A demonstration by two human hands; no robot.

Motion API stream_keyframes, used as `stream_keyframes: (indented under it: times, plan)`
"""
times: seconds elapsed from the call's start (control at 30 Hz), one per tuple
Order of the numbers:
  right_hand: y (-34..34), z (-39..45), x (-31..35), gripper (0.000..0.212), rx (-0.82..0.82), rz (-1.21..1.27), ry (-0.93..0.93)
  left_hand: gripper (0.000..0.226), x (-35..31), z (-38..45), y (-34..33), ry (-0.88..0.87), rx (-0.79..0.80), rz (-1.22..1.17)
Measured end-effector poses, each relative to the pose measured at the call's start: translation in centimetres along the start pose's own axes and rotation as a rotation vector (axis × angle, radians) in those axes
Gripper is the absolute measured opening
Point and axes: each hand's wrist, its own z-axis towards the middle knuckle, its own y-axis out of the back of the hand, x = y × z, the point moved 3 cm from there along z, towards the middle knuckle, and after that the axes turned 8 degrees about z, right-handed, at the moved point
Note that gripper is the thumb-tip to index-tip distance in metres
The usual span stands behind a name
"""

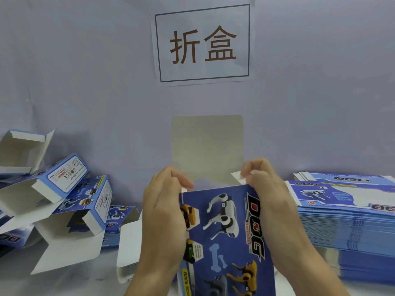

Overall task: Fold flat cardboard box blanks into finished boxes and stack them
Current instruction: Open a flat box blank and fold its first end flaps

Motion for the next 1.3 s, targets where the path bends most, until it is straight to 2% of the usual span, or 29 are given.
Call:
stream_keyframes:
  times: [0.03, 0.1, 0.17, 0.27, 0.33, 0.43, 0.47, 0.57, 0.63, 0.7, 0.77, 0.87, 0.93, 1.0, 1.03, 1.07, 1.17, 1.23, 1.3]
  plan:
    - [0.0, 0.0, 0.0, 0.019, -0.006, 0.014, -0.013, 0.021, 0.0, 0.0, 0.1, 0.008, -0.013, -0.03]
    - [0.2, -0.1, -0.3, 0.036, 0.022, 0.032, -0.038, 0.037, 0.0, 0.2, 0.3, 0.039, -0.014, -0.132]
    - [-0.4, 0.0, -0.1, 0.042, 0.062, 0.052, -0.091, 0.048, 0.0, 0.4, 0.2, 0.032, 0.023, -0.178]
    - [-0.8, -0.3, 0.0, 0.035, 0.106, 0.113, -0.051, 0.028, -0.4, 0.4, 0.3, -0.063, -0.001, -0.147]
    - [-0.5, -0.2, -0.4, 0.023, 0.043, 0.123, 0.009, 0.027, -0.7, 0.3, 0.4, -0.123, -0.032, -0.094]
    - [0.0, -0.3, -0.1, 0.021, -0.048, 0.068, 0.132, 0.015, -0.7, 0.3, 0.5, -0.141, -0.023, -0.149]
    - [0.0, -0.4, -0.1, 0.023, -0.041, 0.084, 0.159, 0.017, -0.6, 0.3, 0.6, -0.161, -0.007, -0.166]
    - [0.1, -0.4, -0.1, 0.032, -0.017, 0.266, 0.076, 0.041, 0.0, 0.2, 0.6, -0.151, 0.092, -0.277]
    - [0.2, -0.3, 0.0, 0.031, -0.024, 0.215, 0.103, 0.044, 0.4, 0.0, 0.6, -0.126, 0.102, -0.323]
    - [0.3, -0.3, 0.0, 0.024, 0.006, 0.134, 0.128, 0.043, 0.7, 0.0, 0.5, -0.136, 0.098, -0.301]
    - [0.4, -0.2, -0.3, 0.019, 0.022, 0.102, 0.071, 0.047, 1.0, 0.1, 0.5, -0.154, 0.119, -0.277]
    - [0.9, -0.1, -0.5, 0.032, 0.032, 0.143, -0.036, 0.048, 0.6, 0.3, 0.8, -0.198, 0.26, -0.068]
    - [1.1, -0.1, -0.4, 0.046, 0.097, 0.212, -0.166, 0.038, -0.2, 0.4, 0.8, -0.204, 0.389, 0.076]
    - [0.9, -0.3, -0.1, 0.049, 0.212, 0.256, -0.242, 0.025, -0.9, 0.6, 1.0, -0.221, 0.41, 0.131]
    - [1.0, -0.3, -0.1, 0.054, 0.218, 0.259, -0.242, 0.026, -1.1, 0.7, 1.1, -0.232, 0.406, 0.138]
    - [1.2, -0.2, 0.0, 0.056, 0.192, 0.263, -0.217, 0.031, -1.3, 0.7, 1.2, -0.245, 0.405, 0.145]
    - [1.1, -0.1, 1.5, 0.02, 0.098, 0.205, -0.056, 0.033, -2.4, 0.6, 1.3, -0.308, 0.382, 0.153]
    - [1.1, -0.3, 3.1, 0.021, 0.072, 0.17, 0.006, 0.035, -3.4, 0.6, 1.5, -0.33, 0.382, 0.073]
    - [1.5, -0.5, 4.3, 0.038, 0.051, 0.135, 0.039, 0.043, -4.3, 0.6, 1.9, -0.342, 0.415, -0.023]
